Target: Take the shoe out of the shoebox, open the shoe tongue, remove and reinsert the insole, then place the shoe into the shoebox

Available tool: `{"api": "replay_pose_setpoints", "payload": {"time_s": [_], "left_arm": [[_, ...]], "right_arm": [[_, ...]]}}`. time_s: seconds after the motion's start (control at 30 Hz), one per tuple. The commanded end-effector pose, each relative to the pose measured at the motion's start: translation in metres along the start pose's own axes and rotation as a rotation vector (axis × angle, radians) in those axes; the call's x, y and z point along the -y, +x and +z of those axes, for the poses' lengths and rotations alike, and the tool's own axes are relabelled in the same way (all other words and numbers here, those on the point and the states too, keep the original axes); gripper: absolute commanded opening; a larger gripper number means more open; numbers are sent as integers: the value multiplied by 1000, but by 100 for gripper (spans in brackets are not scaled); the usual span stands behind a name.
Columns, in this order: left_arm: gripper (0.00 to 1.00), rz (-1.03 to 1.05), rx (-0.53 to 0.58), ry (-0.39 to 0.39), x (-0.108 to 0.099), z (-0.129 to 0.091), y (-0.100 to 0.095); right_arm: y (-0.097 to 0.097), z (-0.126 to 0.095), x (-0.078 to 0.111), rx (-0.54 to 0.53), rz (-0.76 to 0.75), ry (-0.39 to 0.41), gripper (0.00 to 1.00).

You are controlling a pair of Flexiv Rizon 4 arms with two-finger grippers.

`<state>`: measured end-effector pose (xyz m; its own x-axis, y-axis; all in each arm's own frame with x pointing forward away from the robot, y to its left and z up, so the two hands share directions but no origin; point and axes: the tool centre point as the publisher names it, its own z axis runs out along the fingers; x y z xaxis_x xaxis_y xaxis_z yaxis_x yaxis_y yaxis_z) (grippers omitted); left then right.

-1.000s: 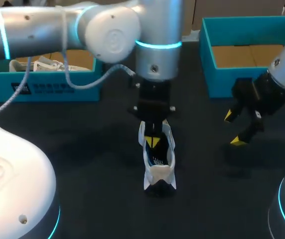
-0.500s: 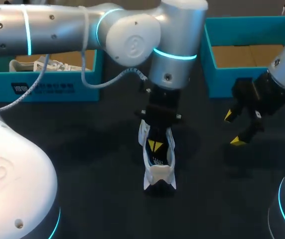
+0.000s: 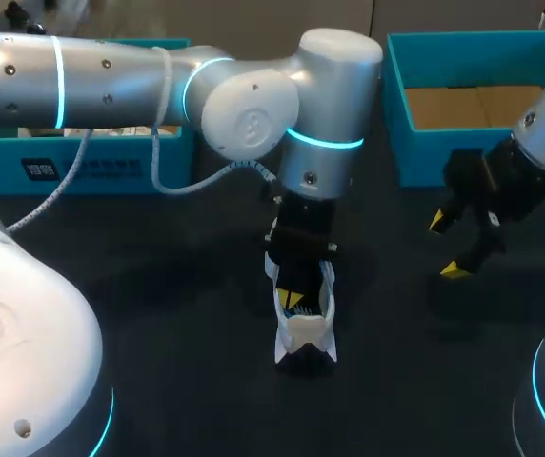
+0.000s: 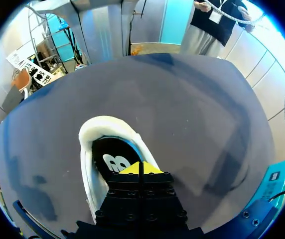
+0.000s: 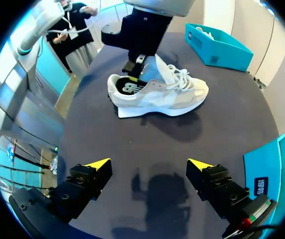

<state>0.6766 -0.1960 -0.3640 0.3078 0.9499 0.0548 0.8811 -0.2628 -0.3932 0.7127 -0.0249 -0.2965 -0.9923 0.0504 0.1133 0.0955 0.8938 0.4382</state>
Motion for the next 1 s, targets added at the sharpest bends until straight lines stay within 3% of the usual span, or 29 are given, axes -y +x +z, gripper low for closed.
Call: {"api": "replay_pose_setpoints", "payload": {"time_s": [0.03,0.37,0.7,0.8,1.0], "left_arm": [[0,4,-2,-12,1,10,-3],[0,-15,43,-59,-4,30,-3],[0,-113,121,-126,-17,50,-17],[0,-131,155,-148,-17,41,-18],[0,-113,195,-166,1,9,-23]], "right_arm": [[1,0,0,1,0,2,100],[1,0,0,1,0,2,100],[1,0,0,1,0,2,100],[1,0,0,1,0,2,100],[1,0,0,1,0,2,100]]}}
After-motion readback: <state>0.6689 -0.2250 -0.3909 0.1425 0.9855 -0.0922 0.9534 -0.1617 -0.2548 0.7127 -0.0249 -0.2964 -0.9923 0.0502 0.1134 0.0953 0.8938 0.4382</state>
